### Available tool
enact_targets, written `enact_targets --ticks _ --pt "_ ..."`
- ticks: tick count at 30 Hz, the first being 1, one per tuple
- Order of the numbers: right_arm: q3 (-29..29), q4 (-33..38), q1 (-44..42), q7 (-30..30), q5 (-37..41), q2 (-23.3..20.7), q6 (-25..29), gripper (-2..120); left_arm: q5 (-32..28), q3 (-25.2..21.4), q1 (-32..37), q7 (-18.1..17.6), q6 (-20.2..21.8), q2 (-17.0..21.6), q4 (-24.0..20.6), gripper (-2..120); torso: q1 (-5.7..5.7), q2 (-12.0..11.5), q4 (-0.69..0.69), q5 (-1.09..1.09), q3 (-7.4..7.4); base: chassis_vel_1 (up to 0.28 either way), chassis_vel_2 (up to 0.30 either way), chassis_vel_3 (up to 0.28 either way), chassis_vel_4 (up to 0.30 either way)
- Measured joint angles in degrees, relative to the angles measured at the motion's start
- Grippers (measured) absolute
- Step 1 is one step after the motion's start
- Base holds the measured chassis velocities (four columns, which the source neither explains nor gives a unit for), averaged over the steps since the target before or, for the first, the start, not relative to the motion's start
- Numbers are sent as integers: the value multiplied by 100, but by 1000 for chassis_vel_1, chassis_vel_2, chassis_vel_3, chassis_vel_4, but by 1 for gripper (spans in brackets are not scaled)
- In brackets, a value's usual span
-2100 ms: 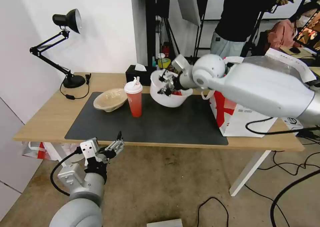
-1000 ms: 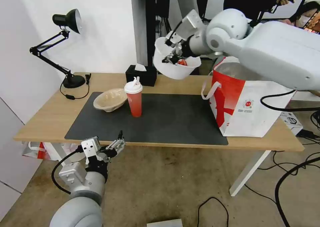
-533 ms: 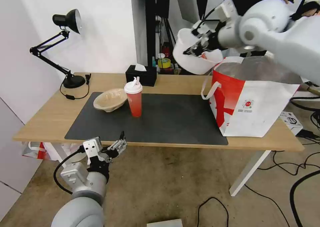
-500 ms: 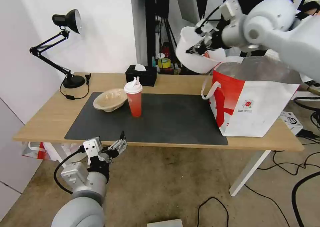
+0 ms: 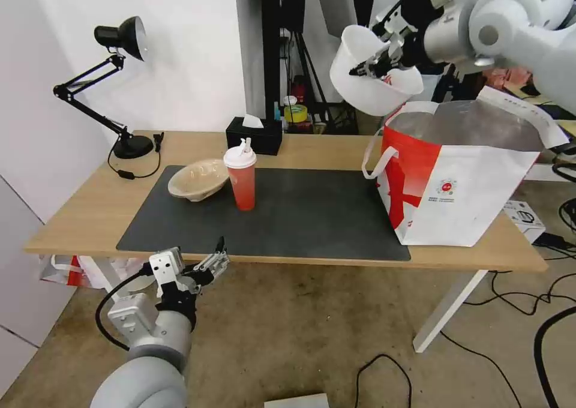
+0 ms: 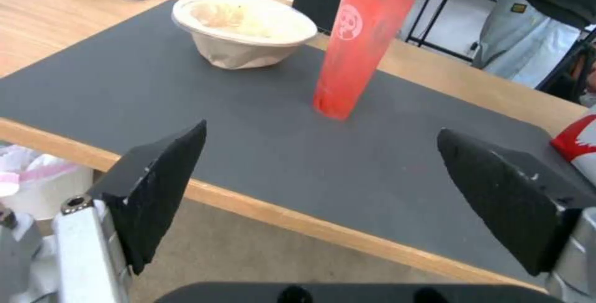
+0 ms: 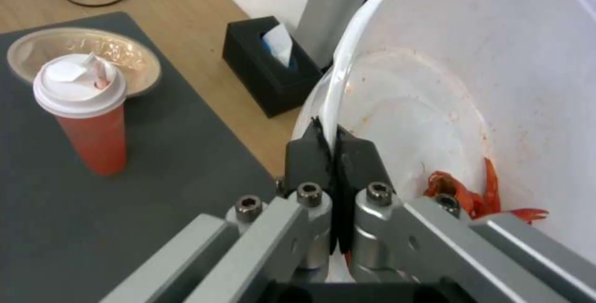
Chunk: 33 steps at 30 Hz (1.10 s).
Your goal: Pick up the trash from the table and place it into the takeout bag.
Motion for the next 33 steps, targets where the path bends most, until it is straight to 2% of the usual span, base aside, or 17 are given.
enact_targets --ticks 12,20,33 --pt "-87 -20 149 -25 22 -87 0 0 3 -4 0 11 2 12 -3 100 0 0 0 0 0 0 0 0 0" --pt "-108 146 122 -37 14 -346 0 0 -20 9 -46 13 3 46 -5 100 0 0 0 -1 0 0 0 0 0" --pt "63 505 -147 -52 -31 -1052 0 0 -31 95 -62 14 23 16 25 100 0 0 0 1 0 0 0 0 0"
